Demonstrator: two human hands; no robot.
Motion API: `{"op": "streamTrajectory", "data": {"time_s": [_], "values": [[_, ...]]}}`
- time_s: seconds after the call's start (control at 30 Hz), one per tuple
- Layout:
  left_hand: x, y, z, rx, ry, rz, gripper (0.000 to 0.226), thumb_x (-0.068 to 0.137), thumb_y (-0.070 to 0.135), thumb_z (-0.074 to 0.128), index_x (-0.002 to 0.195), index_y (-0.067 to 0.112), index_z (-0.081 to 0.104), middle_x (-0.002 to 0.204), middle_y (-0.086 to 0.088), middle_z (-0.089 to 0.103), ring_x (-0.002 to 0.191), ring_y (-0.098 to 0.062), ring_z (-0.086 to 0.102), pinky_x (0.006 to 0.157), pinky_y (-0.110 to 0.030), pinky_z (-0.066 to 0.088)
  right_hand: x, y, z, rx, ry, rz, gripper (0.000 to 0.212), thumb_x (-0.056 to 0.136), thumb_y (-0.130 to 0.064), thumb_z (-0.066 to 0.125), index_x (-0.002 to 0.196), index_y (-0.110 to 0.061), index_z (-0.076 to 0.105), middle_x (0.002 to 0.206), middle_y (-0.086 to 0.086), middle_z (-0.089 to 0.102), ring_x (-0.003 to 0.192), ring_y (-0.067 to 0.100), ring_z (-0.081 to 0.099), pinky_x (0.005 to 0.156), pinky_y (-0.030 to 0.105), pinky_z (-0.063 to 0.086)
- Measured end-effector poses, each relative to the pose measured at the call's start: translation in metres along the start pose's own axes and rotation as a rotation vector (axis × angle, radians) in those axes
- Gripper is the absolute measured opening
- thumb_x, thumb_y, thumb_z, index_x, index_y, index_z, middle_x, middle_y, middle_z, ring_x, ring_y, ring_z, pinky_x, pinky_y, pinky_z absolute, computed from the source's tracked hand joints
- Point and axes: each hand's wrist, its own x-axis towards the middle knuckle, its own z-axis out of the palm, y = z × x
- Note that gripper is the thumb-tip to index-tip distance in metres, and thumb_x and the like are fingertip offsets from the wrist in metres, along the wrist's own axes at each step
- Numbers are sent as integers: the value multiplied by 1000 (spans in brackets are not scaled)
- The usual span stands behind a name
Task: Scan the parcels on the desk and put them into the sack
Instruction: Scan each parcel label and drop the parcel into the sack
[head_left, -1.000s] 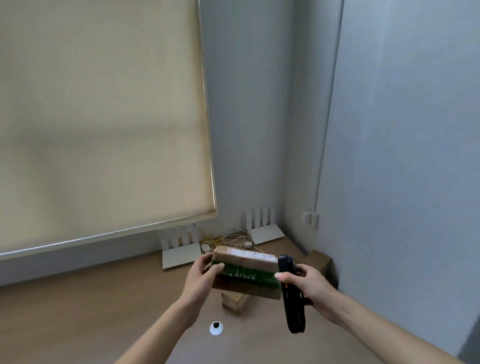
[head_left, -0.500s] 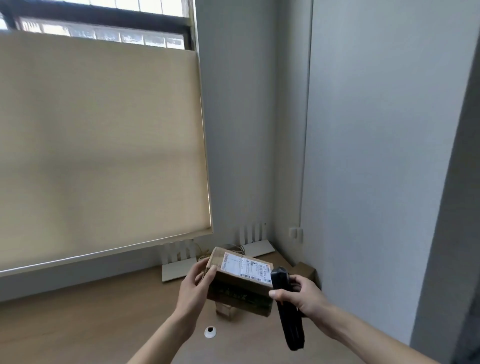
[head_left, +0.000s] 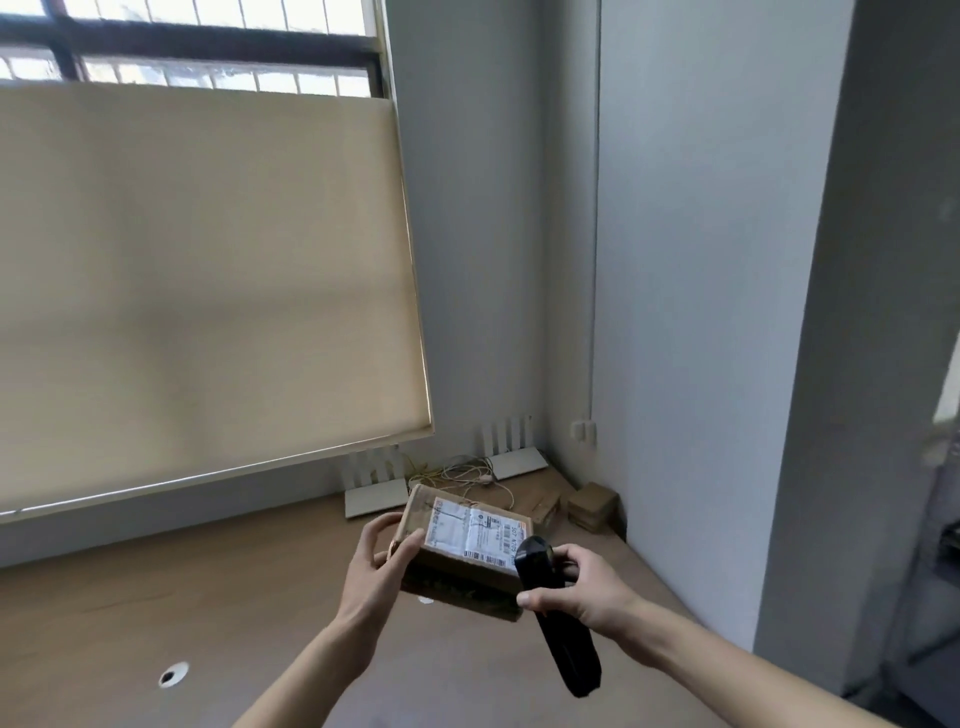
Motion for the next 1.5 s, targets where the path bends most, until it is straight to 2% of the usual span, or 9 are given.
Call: {"op": "streamTrajectory", "data": {"time_s": [0.13,0.23,0.3,0.47,0.57,0.7,1.03,1.33,1.5], "values": [[-21,1,-26,-21,37,20,36,89,28,74,120,41,62,105,-13,72,97,-23,69,70,-31,55,-17,-10,18,-103,-73,-3,77,55,-31,101,121,-19,63,114,1,73,103,11,72,79,19,57],[-30,8,-56,4,67,69,32,74,40,77,103,53,69,104,-7,75,99,-23,71,78,-34,60,-25,-22,34,-249,-83,-19,80,44,-41,101,114,-25,66,110,-3,74,100,11,73,90,30,60],[-35,14,-79,24,80,86,35,69,46,73,103,55,68,106,-7,74,101,-23,70,81,-37,60,-29,-36,44,-397,-68,-71,80,41,-51,97,112,-27,68,106,-8,75,98,6,71,92,30,59],[-44,29,-141,95,128,124,36,67,48,72,100,60,67,111,-3,71,104,-22,66,90,-43,58,-41,-84,76,-812,-16,-191,75,50,-64,84,117,-35,69,104,-15,72,96,7,67,78,25,54],[-53,37,-172,124,153,137,36,69,45,71,102,57,68,111,-1,69,103,-21,65,83,-37,58,-45,-104,99,-960,9,-208,65,52,-60,84,111,-36,72,93,-13,71,87,12,64,67,24,45],[-63,43,-207,141,197,128,35,66,45,71,99,56,69,108,-2,71,101,-20,67,79,-33,57,-49,-123,126,-1087,-8,-199,65,51,-59,85,109,-33,72,87,-12,67,84,14,59,69,27,43],[-85,42,-258,149,243,118,37,67,46,72,102,55,68,107,-1,71,101,-20,66,84,-38,59,-59,-136,178,-1170,-89,-214,68,52,-57,87,114,-34,73,100,-9,74,89,16,64,72,28,44],[-93,39,-272,124,275,101,38,67,45,72,105,53,68,108,-1,71,102,-19,66,82,-34,56,-63,-141,193,-1151,-83,-231,64,51,-57,86,110,-35,73,90,-10,70,83,15,61,70,28,44],[-99,36,-275,62,293,93,44,67,38,70,110,42,69,108,-5,71,101,-22,66,76,-30,55,-62,-139,200,-1040,-108,-220,70,51,-58,86,116,-38,70,103,-11,74,100,14,69,81,29,53]]}}
